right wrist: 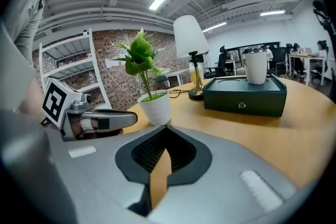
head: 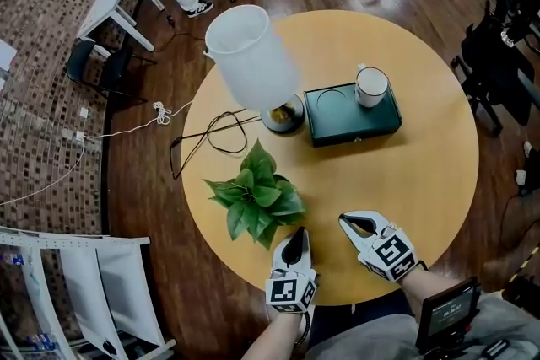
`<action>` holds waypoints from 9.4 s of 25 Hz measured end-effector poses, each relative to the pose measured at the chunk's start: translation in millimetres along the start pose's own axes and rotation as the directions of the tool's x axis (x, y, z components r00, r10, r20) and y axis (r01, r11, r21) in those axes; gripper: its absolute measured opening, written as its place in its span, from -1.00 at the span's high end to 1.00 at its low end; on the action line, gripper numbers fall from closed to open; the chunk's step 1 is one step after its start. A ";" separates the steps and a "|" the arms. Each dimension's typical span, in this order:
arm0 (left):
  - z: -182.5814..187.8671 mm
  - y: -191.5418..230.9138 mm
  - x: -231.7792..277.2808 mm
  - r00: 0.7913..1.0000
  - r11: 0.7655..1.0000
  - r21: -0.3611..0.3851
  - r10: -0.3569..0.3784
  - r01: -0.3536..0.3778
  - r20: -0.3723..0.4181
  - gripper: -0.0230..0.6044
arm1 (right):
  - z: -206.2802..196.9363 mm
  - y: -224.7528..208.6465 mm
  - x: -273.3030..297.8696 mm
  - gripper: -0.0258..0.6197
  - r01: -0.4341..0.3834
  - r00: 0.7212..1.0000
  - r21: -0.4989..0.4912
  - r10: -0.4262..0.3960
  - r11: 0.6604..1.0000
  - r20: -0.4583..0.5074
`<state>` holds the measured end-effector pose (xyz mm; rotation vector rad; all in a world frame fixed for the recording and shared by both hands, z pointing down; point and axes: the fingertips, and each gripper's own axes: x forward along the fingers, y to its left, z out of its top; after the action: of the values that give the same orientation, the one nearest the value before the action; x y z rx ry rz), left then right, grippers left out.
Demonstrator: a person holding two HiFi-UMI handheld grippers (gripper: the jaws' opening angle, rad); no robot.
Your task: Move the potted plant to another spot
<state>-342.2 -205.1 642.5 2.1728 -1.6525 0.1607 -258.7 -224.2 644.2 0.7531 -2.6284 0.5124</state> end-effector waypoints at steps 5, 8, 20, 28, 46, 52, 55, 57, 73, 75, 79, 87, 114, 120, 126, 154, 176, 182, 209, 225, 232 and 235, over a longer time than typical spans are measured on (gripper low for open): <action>-2.9 32.9 2.6 0.997 0.996 0.034 0.080 -0.080 0.004 0.74 | -0.3 -0.8 17.1 0.92 -0.014 1.000 -0.013 0.014 1.000 0.000; -6.1 54.9 5.1 0.992 0.990 0.054 0.127 -0.127 0.001 0.46 | -1.0 -1.2 25.1 0.92 -0.015 1.000 -0.017 0.015 1.000 -0.001; -1.9 81.9 44.7 0.996 0.980 0.178 0.094 -0.093 -0.001 -0.61 | 0.5 -2.1 41.6 0.92 -0.018 1.000 -0.015 0.018 1.000 -0.002; 5.8 92.2 76.0 0.997 0.978 0.194 0.075 -0.075 0.006 -0.83 | -1.9 -6.9 34.3 0.92 -0.002 1.000 -0.006 0.002 1.000 -0.007; 9.6 85.0 78.7 0.998 0.979 0.197 0.051 -0.057 0.032 -0.73 | -9.2 -15.5 14.1 0.92 0.034 0.999 -0.008 -0.034 0.999 -0.010; 17.5 80.7 71.6 0.998 0.977 0.207 0.037 -0.046 0.051 -0.73 | -4.1 -13.1 11.4 0.92 0.042 0.999 -0.019 -0.042 0.999 -0.008; 29.9 72.0 70.1 0.998 0.975 0.219 0.015 -0.027 0.058 -0.72 | 4.2 -13.4 7.0 0.92 0.054 0.999 -0.030 -0.054 0.998 0.000; 39.6 63.9 67.8 0.999 0.972 0.234 -0.007 -0.006 0.053 -0.73 | 14.6 -9.7 2.1 0.92 0.060 0.998 -0.035 -0.060 0.998 0.013; 129.5 -93.1 66.4 0.954 0.902 0.319 -0.297 0.290 -0.026 -0.73 | 92.0 -31.8 -121.1 0.92 0.279 0.943 -0.023 -0.270 0.960 0.194; 137.1 -105.3 66.5 0.946 0.892 0.327 -0.324 0.312 -0.019 -0.73 | 93.7 -30.5 -130.5 0.92 0.300 0.935 -0.026 -0.288 0.954 0.206; 135.7 -126.5 58.0 0.922 0.862 0.346 -0.387 0.371 -0.024 -0.73 | 86.1 -20.3 -148.1 0.92 0.353 0.914 -0.018 -0.341 0.935 0.221; 117.9 -189.9 72.3 0.904 0.841 0.348 -0.424 0.414 -0.051 -0.72 | 71.4 -51.4 -198.1 0.92 0.390 0.892 -0.004 -0.377 0.921 0.249; 72.1 -389.2 210.3 0.892 0.838 0.311 -0.441 0.449 -0.101 -0.73 | 13.2 -237.2 -334.6 0.92 0.401 0.896 0.060 -0.405 0.914 0.184; 60.9 -386.0 236.9 0.891 0.842 0.294 -0.438 0.452 -0.118 -0.73 | 2.9 -254.1 -333.8 0.92 0.415 0.896 0.077 -0.422 0.906 0.137; 18.8 -377.1 275.8 0.892 0.849 0.277 -0.425 0.451 -0.150 -0.73 | -34.1 -279.6 -325.0 0.92 0.419 0.900 0.121 -0.429 0.900 0.078; -34.6 -335.7 315.5 0.894 0.824 0.348 -0.388 0.446 -0.226 -0.75 | -67.9 -278.3 -292.3 0.92 0.431 0.901 0.151 -0.434 0.890 -0.014; 12.7 -333.2 204.8 0.864 0.819 0.276 -0.479 0.504 -0.155 -0.09 | -11.1 -237.6 -316.5 0.92 0.479 0.867 0.113 -0.490 0.870 0.093; 51.7 -351.0 151.7 0.841 0.808 0.251 -0.540 0.533 -0.045 0.62 | 0.3 -215.0 -333.0 0.92 0.502 0.850 0.090 -0.510 0.860 0.135; -26.4 -444.4 -72.6 0.917 0.907 0.169 -0.397 0.385 0.036 0.93 | -99.6 -58.8 -440.2 0.92 0.289 0.942 0.034 -0.290 0.957 0.166; -29.0 -445.3 -155.3 0.895 0.886 0.181 -0.443 0.428 0.050 0.93 | -100.3 21.6 -460.8 0.92 0.301 0.933 0.043 -0.304 0.953 0.192; -28.7 -428.2 -174.1 0.889 0.882 0.183 -0.452 0.434 0.070 0.93 | -99.5 48.1 -450.7 0.92 0.305 0.933 0.035 -0.306 0.952 0.191; -30.3 -425.2 -175.8 0.887 0.880 0.182 -0.456 0.438 0.068 0.93 | -101.3 51.7 -447.2 0.92 0.304 0.935 0.033 -0.305 0.952 0.182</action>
<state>12.3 56.9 507.5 2.6671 -1.1715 0.0432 91.3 53.0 527.9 1.2386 -2.6030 0.3739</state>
